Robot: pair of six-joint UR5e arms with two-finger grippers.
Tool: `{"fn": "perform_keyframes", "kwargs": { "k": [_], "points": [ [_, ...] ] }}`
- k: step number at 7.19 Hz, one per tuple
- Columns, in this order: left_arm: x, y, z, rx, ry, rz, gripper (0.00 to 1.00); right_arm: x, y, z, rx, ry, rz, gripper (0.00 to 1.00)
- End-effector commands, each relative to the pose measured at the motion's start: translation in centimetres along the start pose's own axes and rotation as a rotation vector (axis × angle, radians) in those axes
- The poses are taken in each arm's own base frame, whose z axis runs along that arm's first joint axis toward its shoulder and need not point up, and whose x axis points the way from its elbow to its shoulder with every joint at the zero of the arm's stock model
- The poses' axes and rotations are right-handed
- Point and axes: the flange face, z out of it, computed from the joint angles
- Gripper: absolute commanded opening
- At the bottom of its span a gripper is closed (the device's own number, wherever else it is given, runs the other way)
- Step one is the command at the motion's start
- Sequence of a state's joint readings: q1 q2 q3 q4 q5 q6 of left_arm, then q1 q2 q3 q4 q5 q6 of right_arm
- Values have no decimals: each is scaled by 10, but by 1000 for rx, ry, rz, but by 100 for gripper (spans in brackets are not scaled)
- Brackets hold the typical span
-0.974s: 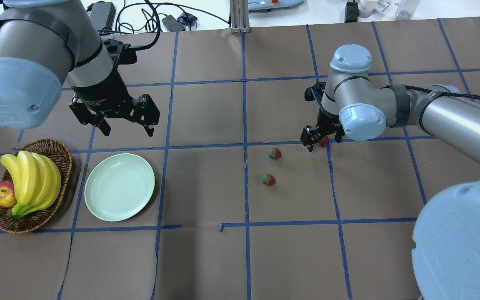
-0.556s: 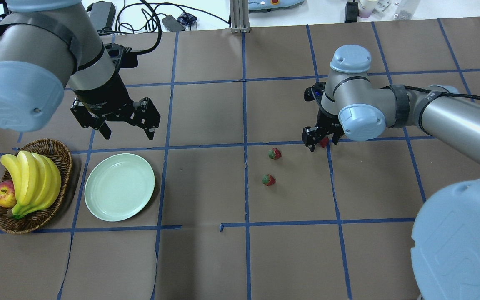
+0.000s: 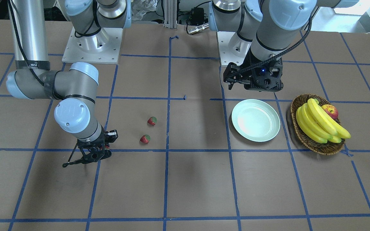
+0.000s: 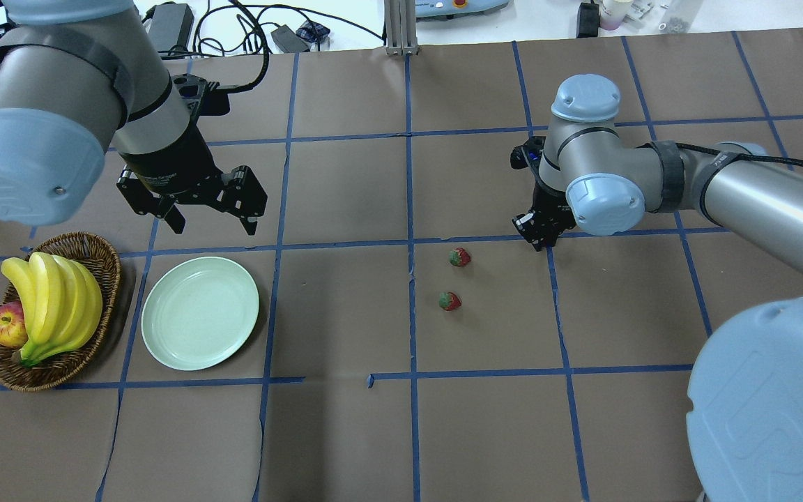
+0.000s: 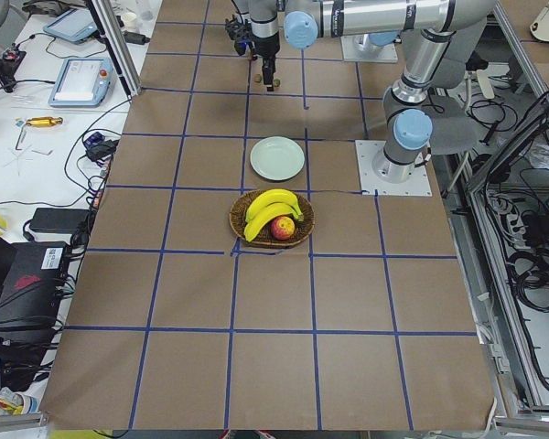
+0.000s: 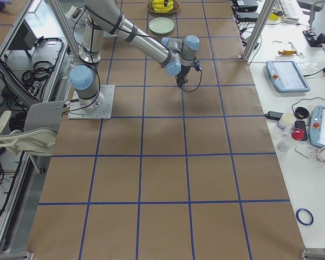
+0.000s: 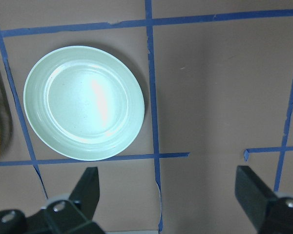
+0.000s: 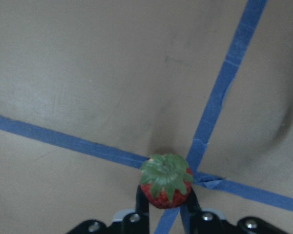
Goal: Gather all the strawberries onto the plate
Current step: 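Close the right gripper on the strawberry and lift it, then carry the strawberry toward the plate and set it down, opening the right gripper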
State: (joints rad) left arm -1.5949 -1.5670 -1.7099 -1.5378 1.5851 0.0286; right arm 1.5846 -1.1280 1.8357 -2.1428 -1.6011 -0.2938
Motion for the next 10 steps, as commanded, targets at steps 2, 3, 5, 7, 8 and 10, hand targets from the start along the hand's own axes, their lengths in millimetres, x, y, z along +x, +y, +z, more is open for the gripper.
{"fn": "perform_keyframes", "kwargs": {
  "k": [2,3,5,7,8,10],
  "points": [
    [-5,-1,-11,22,-1,-6,100,9,-2,-52,68,78,12,0],
    [-5,-1,-11,22,-1,-7,100,8,6,-92,80,80,11,0],
    [-6,-1,-11,22,-4,-6,100,-27,0,-144,104,71,13,0],
    [-4,0,-11,23,1,-6,100,-89,-7,-156,147,14,60,0],
    [-3,0,-11,24,2,-2,100,-126,-6,-153,153,-14,81,0],
    [-3,0,-11,24,2,-2,100,-196,-10,-127,156,-53,96,0]
  ]
}}
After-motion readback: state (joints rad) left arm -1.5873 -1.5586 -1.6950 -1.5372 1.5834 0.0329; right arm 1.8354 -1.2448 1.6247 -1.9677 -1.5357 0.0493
